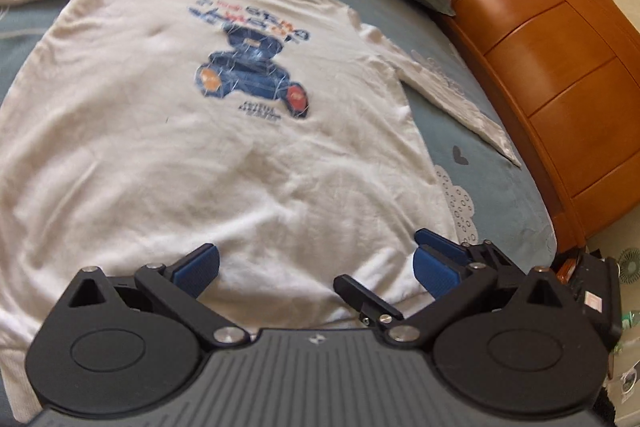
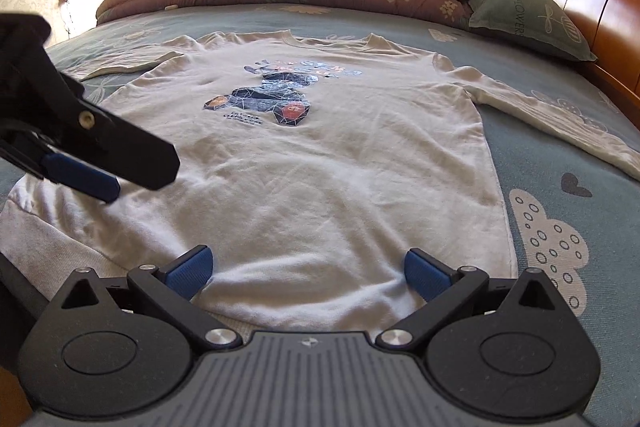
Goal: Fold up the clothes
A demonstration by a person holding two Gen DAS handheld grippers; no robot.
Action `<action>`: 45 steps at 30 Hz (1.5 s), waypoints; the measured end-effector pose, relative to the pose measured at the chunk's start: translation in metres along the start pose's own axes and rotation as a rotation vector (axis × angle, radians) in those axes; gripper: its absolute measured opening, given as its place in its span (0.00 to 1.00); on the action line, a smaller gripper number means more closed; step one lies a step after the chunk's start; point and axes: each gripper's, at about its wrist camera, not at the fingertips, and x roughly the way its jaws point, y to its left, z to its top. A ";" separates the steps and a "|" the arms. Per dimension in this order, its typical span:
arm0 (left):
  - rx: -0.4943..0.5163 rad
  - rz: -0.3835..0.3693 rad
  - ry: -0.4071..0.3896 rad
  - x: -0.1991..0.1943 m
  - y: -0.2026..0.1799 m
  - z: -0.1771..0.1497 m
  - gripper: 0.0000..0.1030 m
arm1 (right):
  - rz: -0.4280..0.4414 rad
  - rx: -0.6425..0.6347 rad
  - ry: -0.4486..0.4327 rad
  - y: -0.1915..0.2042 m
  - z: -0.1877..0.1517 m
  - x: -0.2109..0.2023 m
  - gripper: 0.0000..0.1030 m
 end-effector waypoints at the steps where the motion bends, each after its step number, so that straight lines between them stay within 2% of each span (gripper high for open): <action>1: -0.005 0.001 -0.014 -0.003 0.001 -0.002 0.99 | 0.002 0.002 0.000 -0.001 0.000 0.000 1.00; 4: -0.009 0.036 -0.092 -0.017 -0.002 -0.005 0.99 | -0.002 0.003 0.003 0.000 0.000 0.001 1.00; 7: -0.010 0.026 -0.144 -0.031 -0.005 0.002 0.99 | -0.018 0.004 0.006 0.002 0.001 0.002 1.00; 12: -0.004 0.031 -0.065 -0.020 0.001 -0.003 0.99 | -0.019 0.003 0.013 0.002 0.002 0.002 1.00; 18: -0.042 0.030 -0.041 -0.030 0.017 -0.021 0.99 | -0.017 0.003 0.019 0.003 0.003 0.002 1.00; 20: -0.037 0.035 -0.054 -0.039 0.020 -0.020 0.99 | -0.016 0.003 0.018 0.002 0.003 0.002 1.00; 22: -0.033 0.065 -0.110 -0.048 0.024 -0.015 0.99 | -0.017 -0.001 0.018 0.003 0.003 0.002 1.00; 24: -0.078 0.084 -0.142 -0.050 0.035 -0.009 0.99 | -0.016 -0.007 0.019 0.003 0.003 0.001 1.00; 26: -0.126 0.102 -0.115 -0.044 0.049 -0.008 0.99 | -0.012 -0.006 0.020 0.002 0.004 0.000 1.00; 30: -0.121 0.072 -0.132 -0.049 0.056 -0.015 0.99 | -0.020 0.049 -0.036 -0.004 0.008 -0.012 1.00; 34: -0.133 0.078 -0.158 -0.057 0.063 -0.006 0.99 | 0.086 0.093 -0.061 0.001 0.022 -0.019 1.00; 36: -0.146 0.094 -0.180 -0.059 0.068 -0.002 0.99 | 0.109 0.055 -0.040 0.012 0.023 -0.015 1.00; 40: -0.167 0.092 -0.155 -0.056 0.076 0.002 0.99 | 0.089 -0.039 0.043 0.029 0.016 0.001 1.00; 45: -0.134 0.102 -0.206 -0.064 0.071 0.031 0.99 | 0.087 -0.055 0.036 0.025 0.005 0.002 1.00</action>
